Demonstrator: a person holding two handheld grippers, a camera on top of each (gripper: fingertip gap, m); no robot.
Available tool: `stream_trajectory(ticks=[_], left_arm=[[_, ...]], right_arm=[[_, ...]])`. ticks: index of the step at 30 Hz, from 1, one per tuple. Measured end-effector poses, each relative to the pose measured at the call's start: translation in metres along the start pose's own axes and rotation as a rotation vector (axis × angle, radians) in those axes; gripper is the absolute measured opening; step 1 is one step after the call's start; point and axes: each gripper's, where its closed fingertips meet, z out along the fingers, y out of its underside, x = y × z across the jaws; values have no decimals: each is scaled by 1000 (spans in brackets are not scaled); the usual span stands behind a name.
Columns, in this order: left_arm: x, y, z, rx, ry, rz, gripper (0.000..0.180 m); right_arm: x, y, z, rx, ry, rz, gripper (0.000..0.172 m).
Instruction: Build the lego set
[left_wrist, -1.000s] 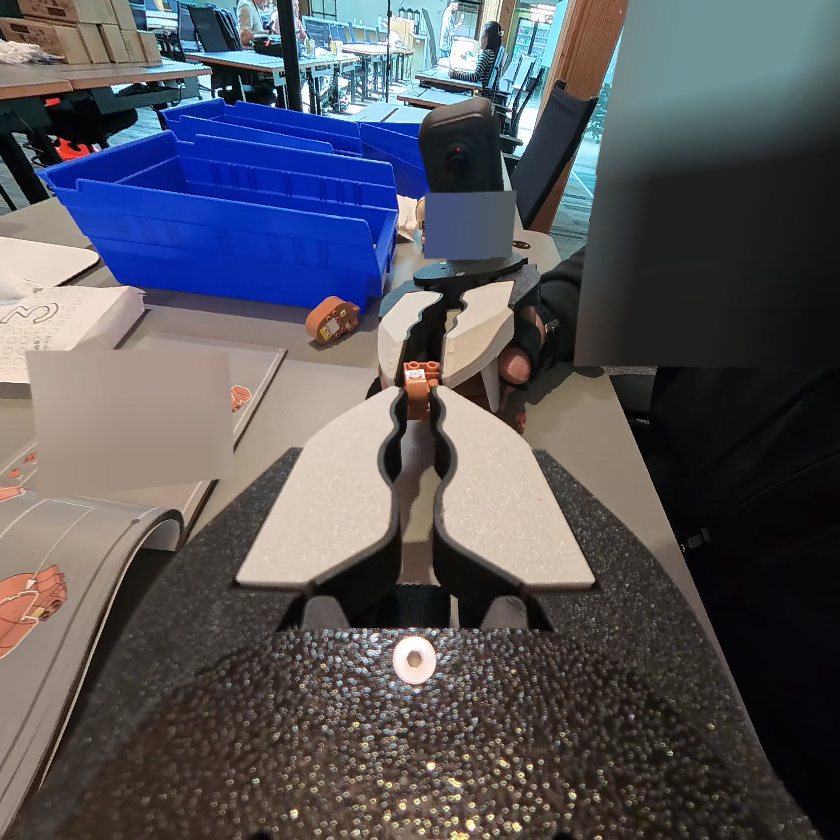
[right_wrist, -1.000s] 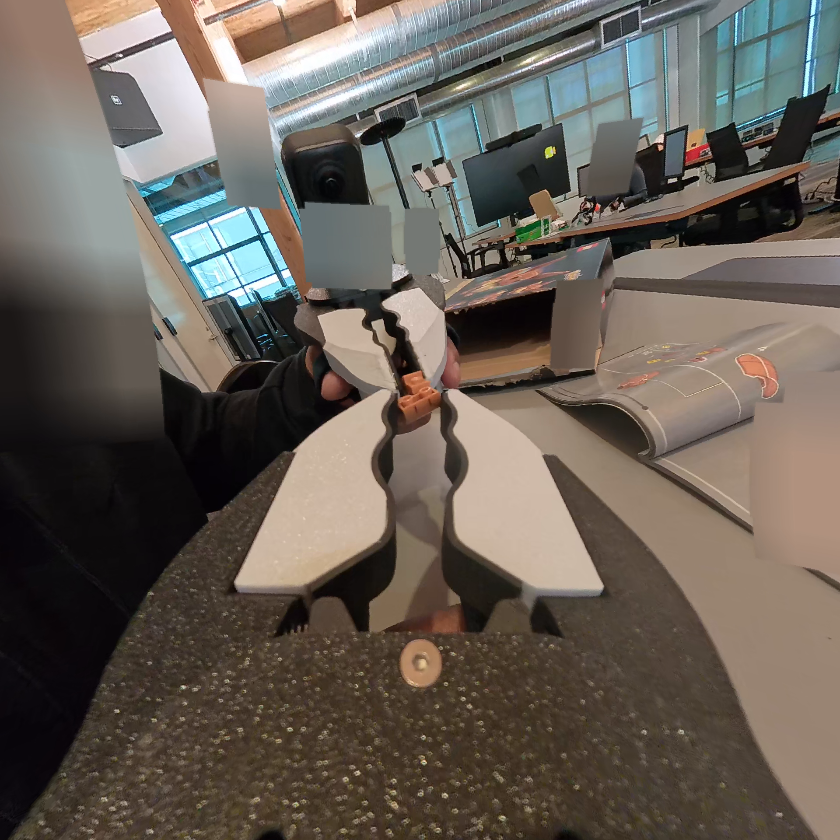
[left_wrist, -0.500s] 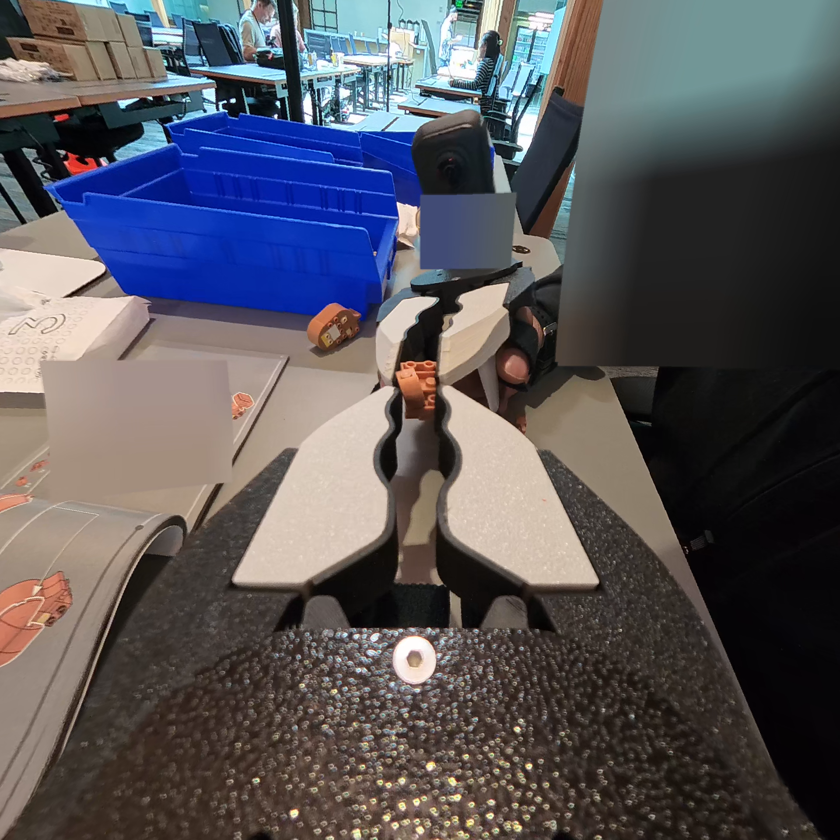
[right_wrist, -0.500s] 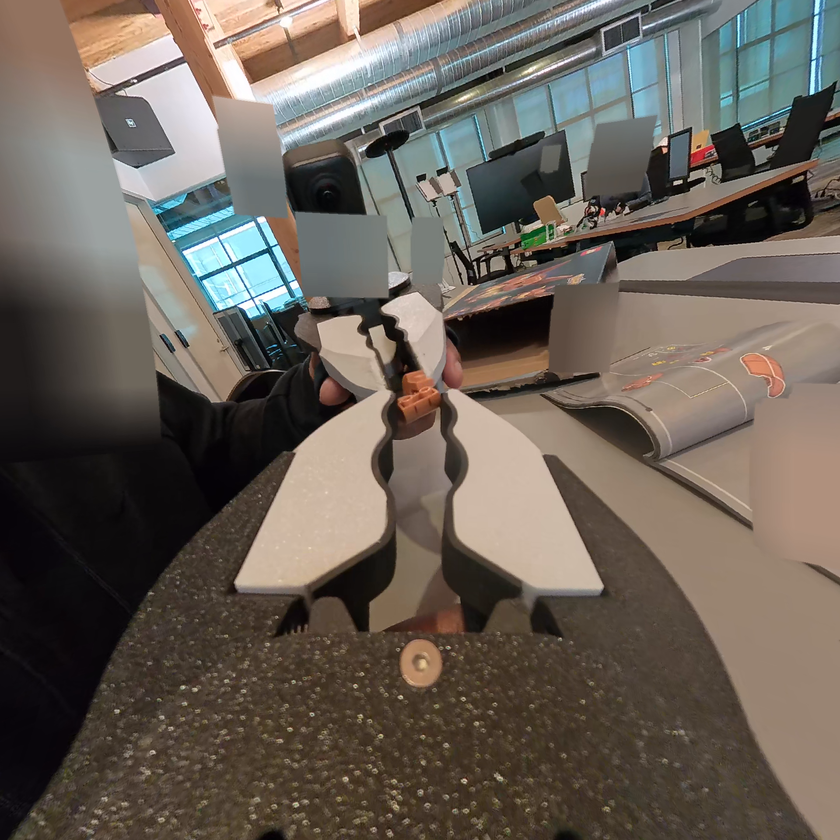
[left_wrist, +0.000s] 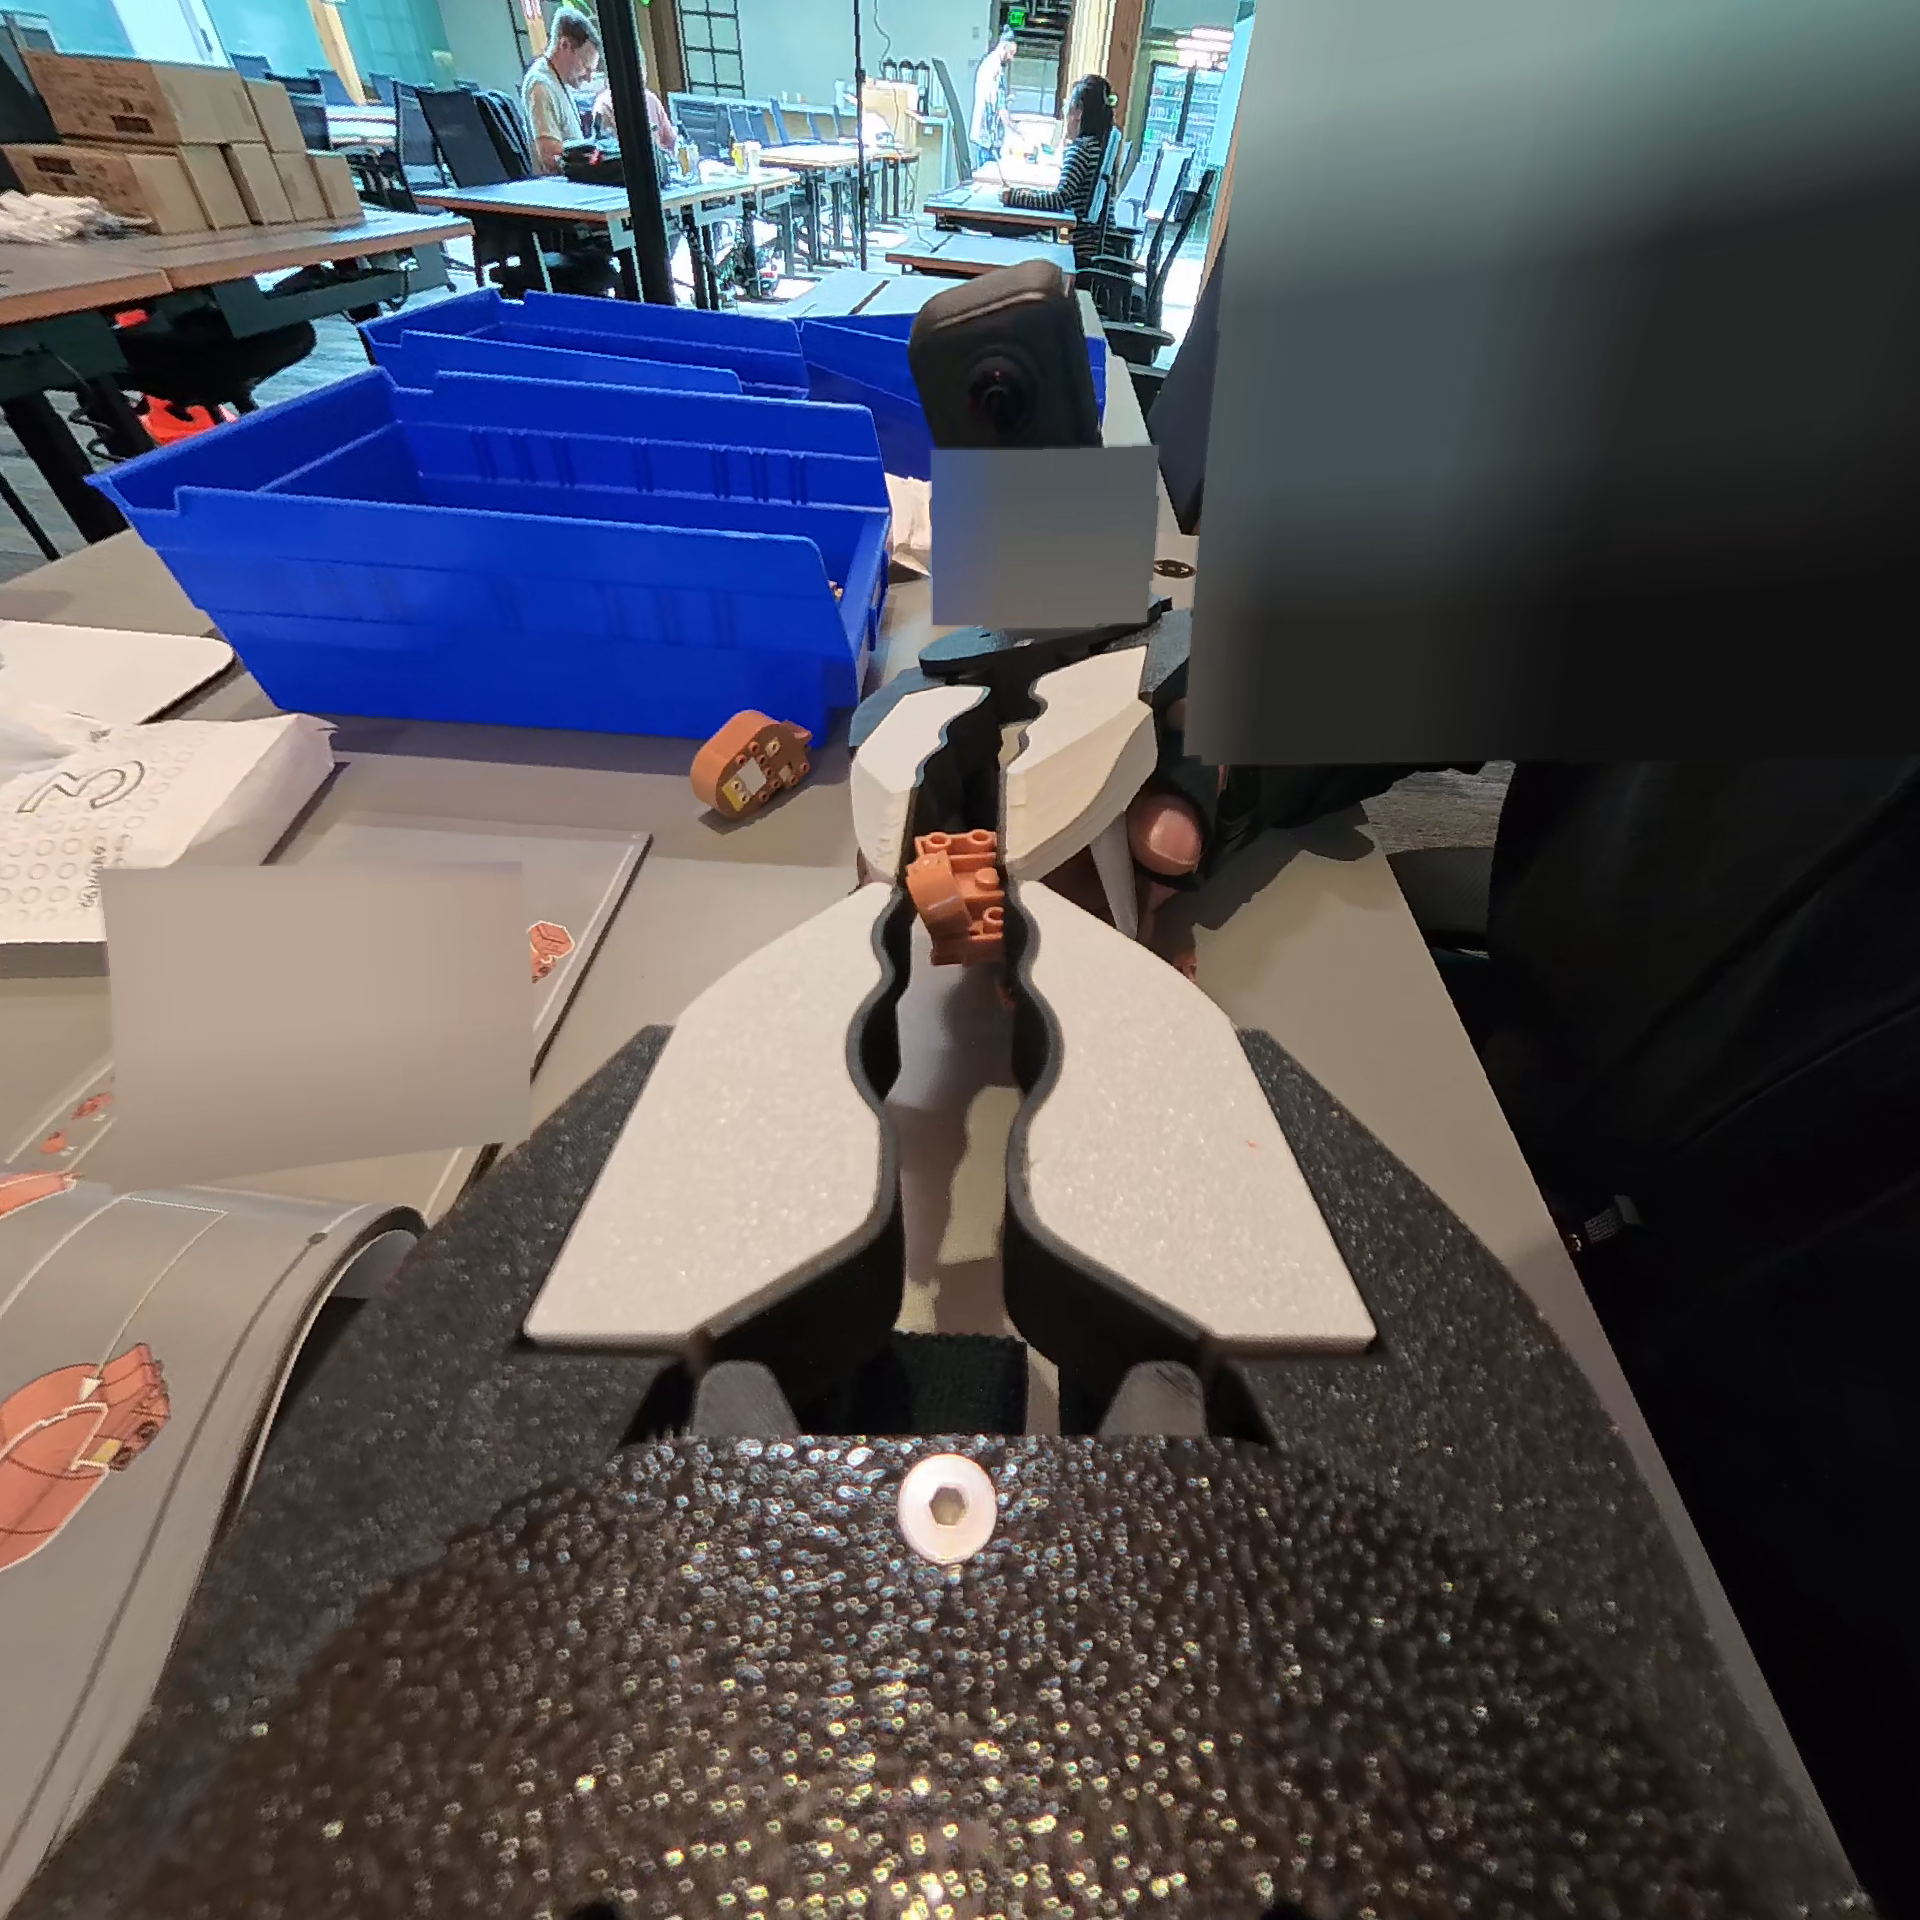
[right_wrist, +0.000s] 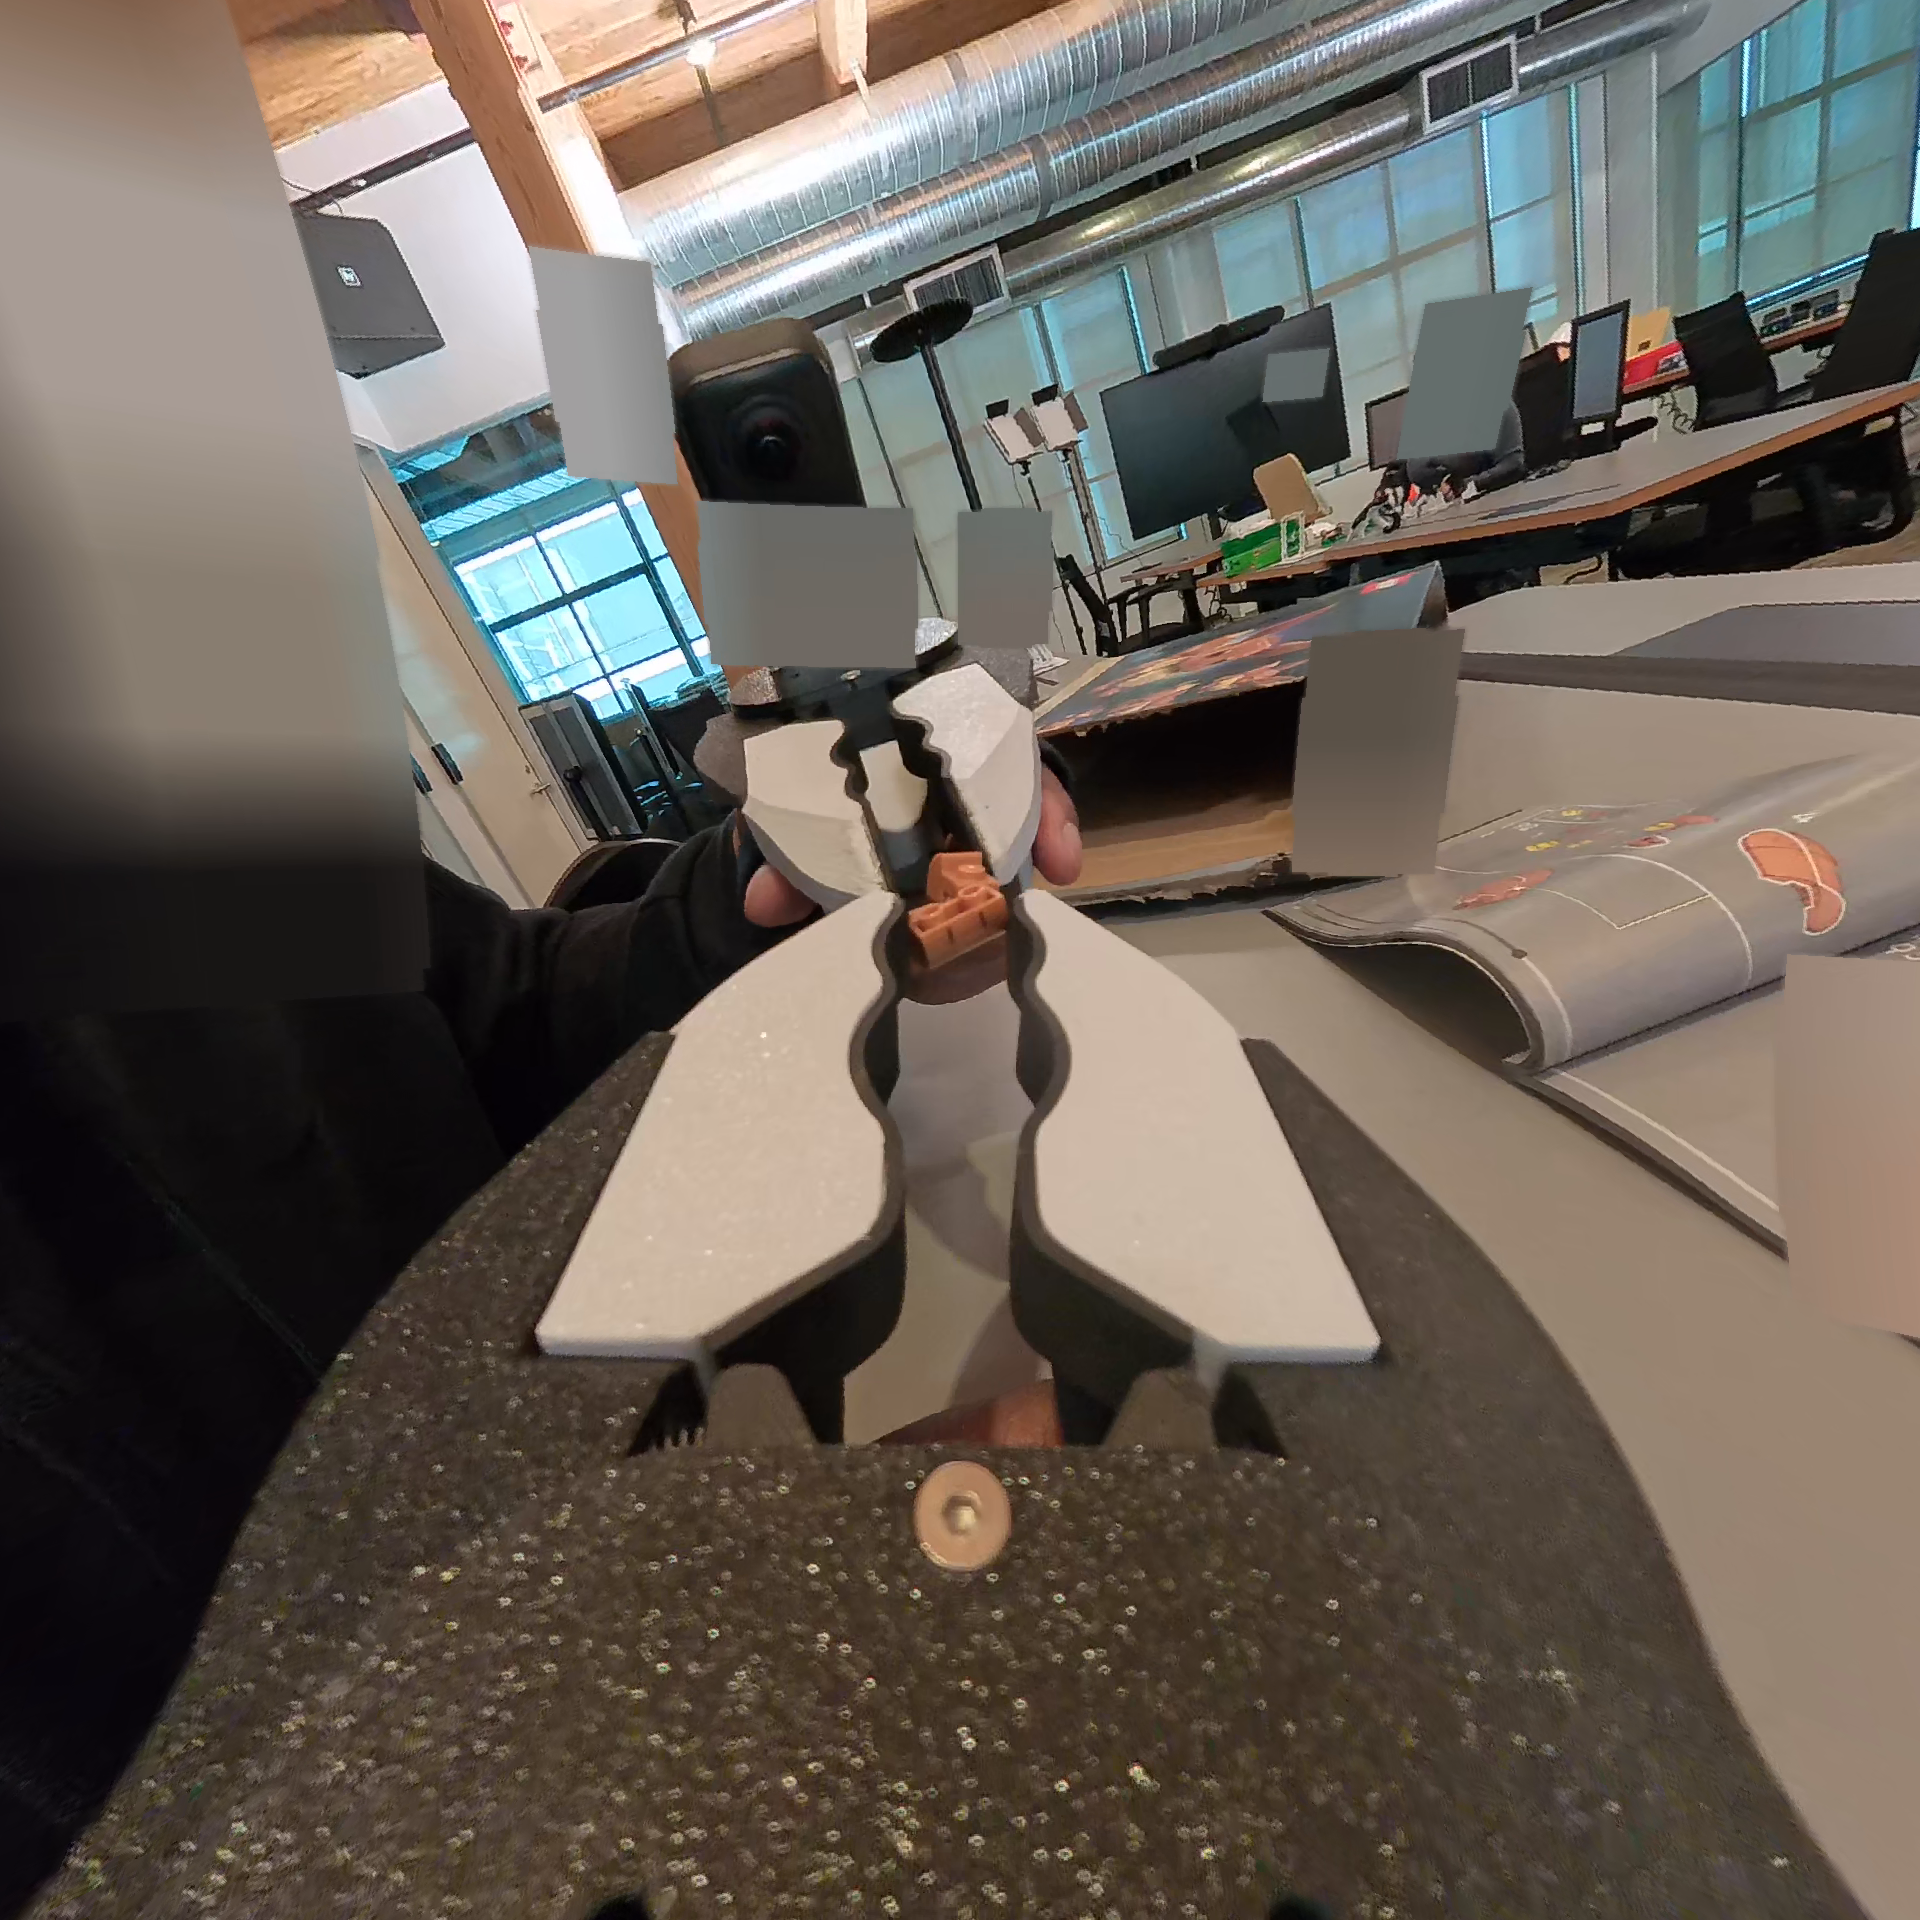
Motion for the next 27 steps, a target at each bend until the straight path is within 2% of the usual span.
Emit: stream_trajectory(ticks=[8,17,22,27], left_arm=[[2,-2,0,10,-9,50,17],[6,2,3,-21,-40,218,28],[2,-3,-3,-8,-118,431,35],[-7,-2,-8,-40,-262,760,34]], right_arm=[[-1,-1,0,8,-20,28,17],[-3,-3,-1,19,-40,63,17],[-1,-5,-2,29,-56,131,17],[3,-6,-5,41,-81,257,17]])
